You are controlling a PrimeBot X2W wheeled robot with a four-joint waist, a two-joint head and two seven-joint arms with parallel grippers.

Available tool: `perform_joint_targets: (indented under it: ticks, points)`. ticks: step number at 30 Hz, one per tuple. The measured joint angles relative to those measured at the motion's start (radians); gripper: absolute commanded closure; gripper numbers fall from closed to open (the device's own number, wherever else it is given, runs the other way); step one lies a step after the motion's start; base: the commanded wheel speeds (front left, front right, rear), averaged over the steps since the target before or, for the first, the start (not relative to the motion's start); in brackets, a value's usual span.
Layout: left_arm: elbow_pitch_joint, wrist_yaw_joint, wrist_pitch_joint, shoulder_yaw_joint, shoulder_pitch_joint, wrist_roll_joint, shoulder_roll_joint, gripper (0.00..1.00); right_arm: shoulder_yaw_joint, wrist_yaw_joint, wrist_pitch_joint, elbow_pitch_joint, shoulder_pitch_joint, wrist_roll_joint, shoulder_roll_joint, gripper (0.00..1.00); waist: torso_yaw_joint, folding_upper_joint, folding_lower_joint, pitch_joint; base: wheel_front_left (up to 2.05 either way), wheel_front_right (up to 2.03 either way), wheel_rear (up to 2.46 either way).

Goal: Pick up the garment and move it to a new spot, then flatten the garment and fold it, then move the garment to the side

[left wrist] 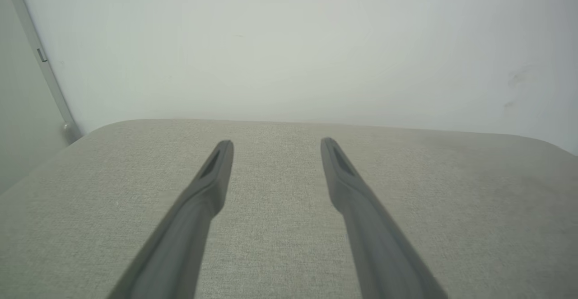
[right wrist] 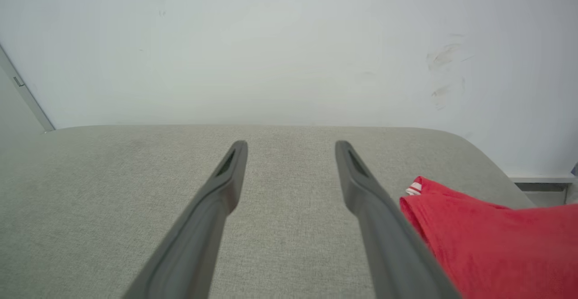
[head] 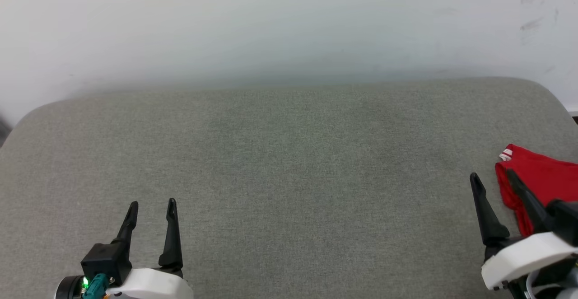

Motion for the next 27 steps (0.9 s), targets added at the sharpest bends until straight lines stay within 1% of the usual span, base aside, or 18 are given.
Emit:
perform_joint_targets:
  ticks: [6, 10, 17, 27]
  points:
    - [0.022, -0.011, 0.0, -0.004, 0.007, -0.006, -0.006, 0.0, -0.032, 0.0, 0.043, -0.116, 0.089, -0.028, 0.034, 0.0, -0.007, 0.0, 0.0001, -0.018, 0.0, 0.0, 0.0]
    - [0.034, -0.012, 0.0, -0.003, 0.014, -0.007, -0.006, 0.0, -0.036, 0.0, 0.06, -0.157, 0.112, -0.034, 0.053, 0.0, -0.012, 0.0, 0.0001, -0.023, 0.0, 0.0, 0.0]
    - [0.042, -0.016, 0.0, -0.003, 0.014, -0.005, -0.003, 0.0, -0.033, 0.0, 0.073, -0.178, 0.115, -0.035, 0.065, 0.0, -0.01, 0.0, 0.0001, -0.022, 0.0, 0.0, 0.0]
    - [0.042, -0.012, 0.0, -0.006, 0.015, -0.003, -0.001, 0.0, -0.029, 0.0, 0.074, -0.186, 0.113, -0.035, 0.067, 0.0, -0.01, 0.0, 0.0001, -0.023, 0.0, 0.0, 0.0]
